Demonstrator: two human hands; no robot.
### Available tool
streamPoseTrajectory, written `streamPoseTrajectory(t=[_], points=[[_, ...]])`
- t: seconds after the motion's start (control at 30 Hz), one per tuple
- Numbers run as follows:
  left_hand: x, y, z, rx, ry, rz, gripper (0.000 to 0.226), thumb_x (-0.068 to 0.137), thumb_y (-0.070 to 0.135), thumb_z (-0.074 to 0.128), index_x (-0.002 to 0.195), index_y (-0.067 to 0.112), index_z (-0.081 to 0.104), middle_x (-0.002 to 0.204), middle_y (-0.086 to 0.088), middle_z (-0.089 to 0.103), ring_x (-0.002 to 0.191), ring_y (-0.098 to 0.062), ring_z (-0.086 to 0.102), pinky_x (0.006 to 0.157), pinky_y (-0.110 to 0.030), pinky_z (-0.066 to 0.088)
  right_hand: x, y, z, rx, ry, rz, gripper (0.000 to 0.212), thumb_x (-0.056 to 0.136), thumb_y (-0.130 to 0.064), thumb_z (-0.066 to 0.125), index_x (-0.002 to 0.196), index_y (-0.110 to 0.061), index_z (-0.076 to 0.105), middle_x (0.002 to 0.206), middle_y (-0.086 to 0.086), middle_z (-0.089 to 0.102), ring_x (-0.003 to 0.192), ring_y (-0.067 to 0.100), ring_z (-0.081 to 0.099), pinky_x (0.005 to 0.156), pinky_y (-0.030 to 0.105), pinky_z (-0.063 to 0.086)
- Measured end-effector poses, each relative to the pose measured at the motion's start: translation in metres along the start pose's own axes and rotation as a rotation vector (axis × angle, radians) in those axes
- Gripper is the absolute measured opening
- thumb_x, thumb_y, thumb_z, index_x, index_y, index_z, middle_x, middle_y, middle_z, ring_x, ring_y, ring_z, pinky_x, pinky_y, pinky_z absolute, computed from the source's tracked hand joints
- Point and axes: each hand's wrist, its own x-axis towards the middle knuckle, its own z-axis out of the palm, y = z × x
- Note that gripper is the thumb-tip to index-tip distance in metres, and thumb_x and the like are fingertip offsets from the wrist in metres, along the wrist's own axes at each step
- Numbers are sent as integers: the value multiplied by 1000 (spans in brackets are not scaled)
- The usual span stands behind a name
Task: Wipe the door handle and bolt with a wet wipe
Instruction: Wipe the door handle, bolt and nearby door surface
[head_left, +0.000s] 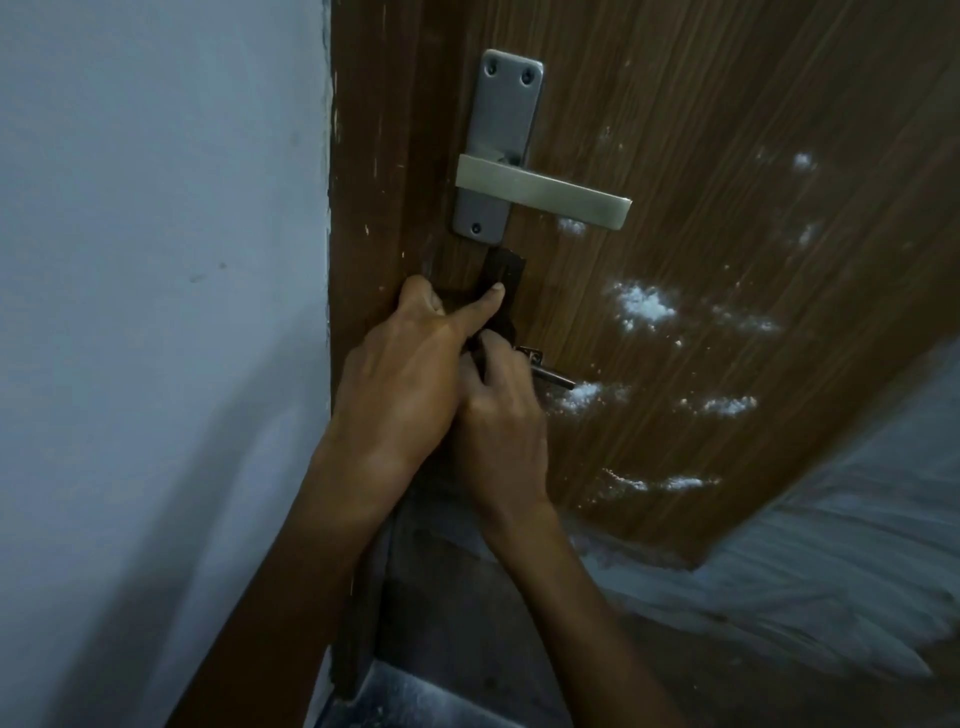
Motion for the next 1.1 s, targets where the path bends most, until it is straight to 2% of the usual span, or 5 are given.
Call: streamPoseTrajectory(t=[0.4,0.53,0.67,0.8,1.1], points=[[-5,15,-3,179,-23,-126,71,100,18,48,152,51,12,123,-8,43,78,-14,44,70,-29,48,-29,14,-32,-25,103,70,26,88,-2,70,114,-2,72,108,11,68,94,19,63,79,20,50],[-2,14,-6,226,-57,-139,74,100,17,49,152,52,10,129,-9,45,77,-14,42,69,-27,43,-46,-1,-32,515,126,558,24,90,-10,73,111,-23,74,102,-12,72,92,-2,67,83,16,56],[-1,14,-10,271,-94,-131,78,97,21,52,151,53,6,126,-8,49,79,-17,44,68,-28,42,-22,-8,-25,1656,127,1342,29,94,-10,68,123,-10,67,110,3,76,105,11,72,90,25,57],[0,14,-12,305,-96,-126,79,97,20,51,151,53,5,120,-6,51,78,-16,43,65,-27,39,1,-14,-16,2030,289,1453,27,91,-3,66,119,-3,66,112,14,75,102,17,73,88,29,60],[-2,9,-12,358,-23,-93,74,97,35,50,153,50,4,114,-2,56,78,-19,48,60,-29,34,7,-32,6,1932,217,1369,27,96,-4,62,123,0,65,114,19,73,110,27,70,100,40,54]])
